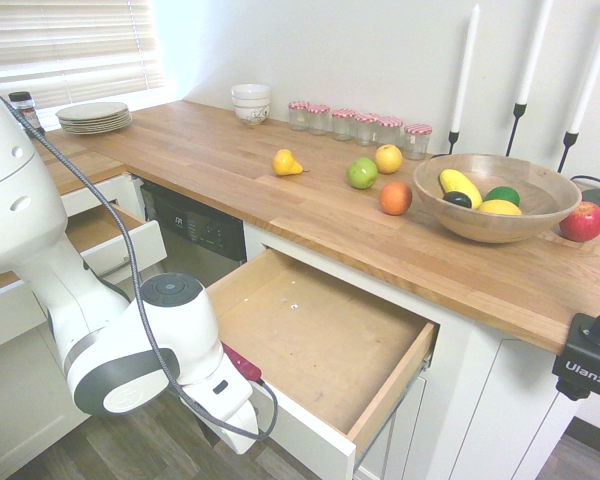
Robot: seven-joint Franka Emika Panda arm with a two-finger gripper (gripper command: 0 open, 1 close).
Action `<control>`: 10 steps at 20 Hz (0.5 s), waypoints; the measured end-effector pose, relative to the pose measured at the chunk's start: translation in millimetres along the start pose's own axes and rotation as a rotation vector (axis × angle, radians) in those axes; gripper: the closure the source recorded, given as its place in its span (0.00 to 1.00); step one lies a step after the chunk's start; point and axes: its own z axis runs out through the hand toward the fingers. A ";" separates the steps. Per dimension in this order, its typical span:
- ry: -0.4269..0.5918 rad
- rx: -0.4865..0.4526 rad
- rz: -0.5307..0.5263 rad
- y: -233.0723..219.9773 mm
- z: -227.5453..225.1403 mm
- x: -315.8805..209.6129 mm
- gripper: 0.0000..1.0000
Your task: Close the drawer
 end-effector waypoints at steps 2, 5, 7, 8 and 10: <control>0.012 0.016 -0.007 -7.9 1.8 5.1 1.00; 0.020 0.034 -0.014 -20.1 7.4 8.4 1.00; 0.031 0.047 -0.014 -26.3 10.9 11.5 1.00; 0.038 0.054 -0.010 -29.3 11.6 14.5 1.00; 0.049 0.064 -0.006 -35.4 12.3 20.8 1.00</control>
